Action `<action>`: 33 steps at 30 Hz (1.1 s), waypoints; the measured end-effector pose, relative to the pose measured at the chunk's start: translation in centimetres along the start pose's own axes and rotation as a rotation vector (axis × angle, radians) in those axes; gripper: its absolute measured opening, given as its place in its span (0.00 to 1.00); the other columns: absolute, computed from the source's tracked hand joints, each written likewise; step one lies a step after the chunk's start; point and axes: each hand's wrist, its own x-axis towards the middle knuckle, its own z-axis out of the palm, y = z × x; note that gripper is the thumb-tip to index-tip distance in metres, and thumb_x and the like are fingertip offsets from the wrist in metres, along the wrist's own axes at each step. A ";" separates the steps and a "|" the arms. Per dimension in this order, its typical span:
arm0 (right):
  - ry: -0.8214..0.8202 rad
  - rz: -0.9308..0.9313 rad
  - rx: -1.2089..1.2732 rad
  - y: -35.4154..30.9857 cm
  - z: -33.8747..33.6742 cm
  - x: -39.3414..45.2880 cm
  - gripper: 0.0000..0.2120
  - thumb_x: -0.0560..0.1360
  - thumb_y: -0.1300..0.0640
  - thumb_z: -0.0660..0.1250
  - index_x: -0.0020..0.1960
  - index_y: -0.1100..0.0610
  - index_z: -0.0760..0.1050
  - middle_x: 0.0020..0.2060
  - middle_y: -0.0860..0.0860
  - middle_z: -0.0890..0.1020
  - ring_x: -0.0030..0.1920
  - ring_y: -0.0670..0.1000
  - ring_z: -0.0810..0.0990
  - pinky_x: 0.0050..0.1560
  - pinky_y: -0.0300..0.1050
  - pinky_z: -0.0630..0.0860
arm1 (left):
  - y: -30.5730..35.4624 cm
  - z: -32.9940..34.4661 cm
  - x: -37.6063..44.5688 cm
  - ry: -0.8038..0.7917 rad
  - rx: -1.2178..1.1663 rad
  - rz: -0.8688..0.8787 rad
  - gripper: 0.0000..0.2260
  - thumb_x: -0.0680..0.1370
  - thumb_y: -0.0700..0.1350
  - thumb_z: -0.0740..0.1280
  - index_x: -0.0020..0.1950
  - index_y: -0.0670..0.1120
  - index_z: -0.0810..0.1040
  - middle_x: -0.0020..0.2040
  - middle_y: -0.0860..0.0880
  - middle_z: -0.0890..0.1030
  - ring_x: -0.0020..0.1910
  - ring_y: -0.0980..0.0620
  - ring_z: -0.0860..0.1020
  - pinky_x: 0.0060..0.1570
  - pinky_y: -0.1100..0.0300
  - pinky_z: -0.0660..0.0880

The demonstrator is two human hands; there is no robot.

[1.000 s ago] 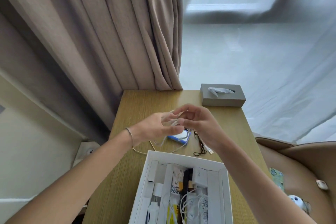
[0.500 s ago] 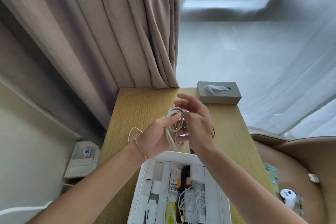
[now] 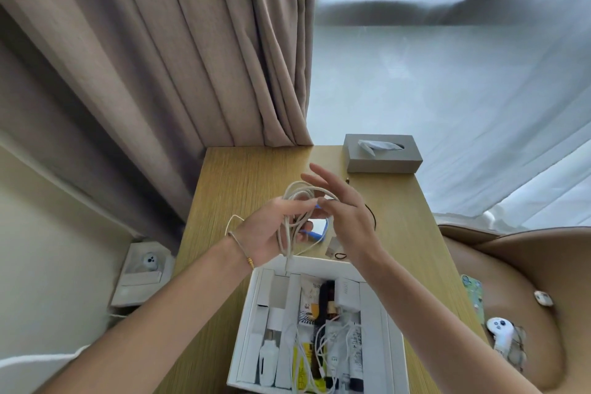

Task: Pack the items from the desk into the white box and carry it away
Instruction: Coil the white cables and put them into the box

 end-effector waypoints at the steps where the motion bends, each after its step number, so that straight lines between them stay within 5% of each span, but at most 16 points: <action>1: -0.028 0.006 -0.020 0.3 -0.1 -0.1 0.29 0.73 0.64 0.62 0.73 0.54 0.73 0.66 0.52 0.79 0.62 0.48 0.81 0.56 0.40 0.79 | 0.0 0.0 0.0 0.018 -0.010 -0.002 0.10 0.73 0.45 0.73 0.53 0.45 0.82 0.45 0.45 0.80 0.36 0.52 0.74 0.37 0.59 0.68; 4: -0.039 -0.027 -0.109 1.1 -0.2 -0.8 0.23 0.75 0.61 0.65 0.69 0.50 0.76 0.60 0.49 0.81 0.56 0.48 0.82 0.53 0.39 0.78 | -0.2 -0.5 -0.1 0.119 -0.087 -0.014 0.10 0.77 0.46 0.68 0.55 0.44 0.82 0.43 0.45 0.79 0.36 0.51 0.74 0.37 0.58 0.68; 6: -0.008 -0.039 -0.146 1.5 -0.6 -1.2 0.07 0.80 0.59 0.66 0.51 0.48 0.80 0.39 0.48 0.81 0.36 0.48 0.78 0.37 0.38 0.75 | -0.2 -1.1 -0.3 0.180 -0.134 -0.035 0.12 0.80 0.47 0.64 0.57 0.43 0.83 0.43 0.44 0.80 0.35 0.50 0.74 0.37 0.57 0.67; 9: -0.006 0.047 -0.098 1.5 -1.1 -1.7 0.17 0.82 0.50 0.62 0.36 0.55 0.73 0.23 0.43 0.65 0.22 0.42 0.61 0.22 0.34 0.60 | -0.3 -1.8 -0.8 0.162 -0.157 -0.037 0.14 0.80 0.48 0.63 0.59 0.42 0.82 0.48 0.42 0.81 0.38 0.49 0.75 0.39 0.56 0.68; 14: -0.041 0.246 -0.181 1.9 0.4 -2.9 0.21 0.85 0.52 0.59 0.39 0.64 0.74 0.23 0.51 0.66 0.22 0.47 0.61 0.25 0.42 0.59 | -1.2 -1.7 -1.1 -0.037 -0.428 0.070 0.17 0.76 0.38 0.61 0.64 0.40 0.76 0.65 0.32 0.76 0.59 0.40 0.74 0.45 0.52 0.72; 18: -0.035 0.433 -0.151 2.7 1.9 -3.5 0.21 0.84 0.50 0.60 0.39 0.63 0.73 0.26 0.55 0.71 0.22 0.49 0.66 0.24 0.39 0.63 | -2.4 -1.2 -0.9 0.074 -0.416 0.127 0.13 0.77 0.38 0.58 0.59 0.41 0.77 0.47 0.36 0.82 0.48 0.41 0.81 0.47 0.48 0.78; 21: -0.104 0.495 -0.208 3.5 1.8 -3.8 0.20 0.84 0.51 0.61 0.37 0.61 0.74 0.24 0.53 0.76 0.23 0.49 0.72 0.25 0.39 0.70 | -3.2 -0.9 -0.7 0.159 -0.355 0.145 0.09 0.80 0.40 0.59 0.59 0.42 0.74 0.39 0.41 0.77 0.42 0.41 0.79 0.45 0.49 0.79; 26: -0.199 0.499 -0.321 5.3 -0.4 -5.1 0.13 0.82 0.56 0.65 0.43 0.61 0.81 0.28 0.53 0.77 0.28 0.48 0.75 0.31 0.37 0.74 | -5.3 -1.7 -0.4 0.303 -0.159 0.107 0.14 0.80 0.35 0.64 0.63 0.49 0.70 0.39 0.45 0.72 0.34 0.49 0.73 0.38 0.53 0.72; 33: 0.011 0.612 -0.275 8.4 -4.6 -7.7 0.10 0.82 0.62 0.63 0.45 0.61 0.81 0.29 0.51 0.77 0.29 0.47 0.74 0.35 0.39 0.75 | -12.1 -2.3 0.4 0.403 0.180 -0.016 0.10 0.81 0.43 0.66 0.60 0.52 0.71 0.48 0.45 0.72 0.35 0.52 0.73 0.27 0.60 0.69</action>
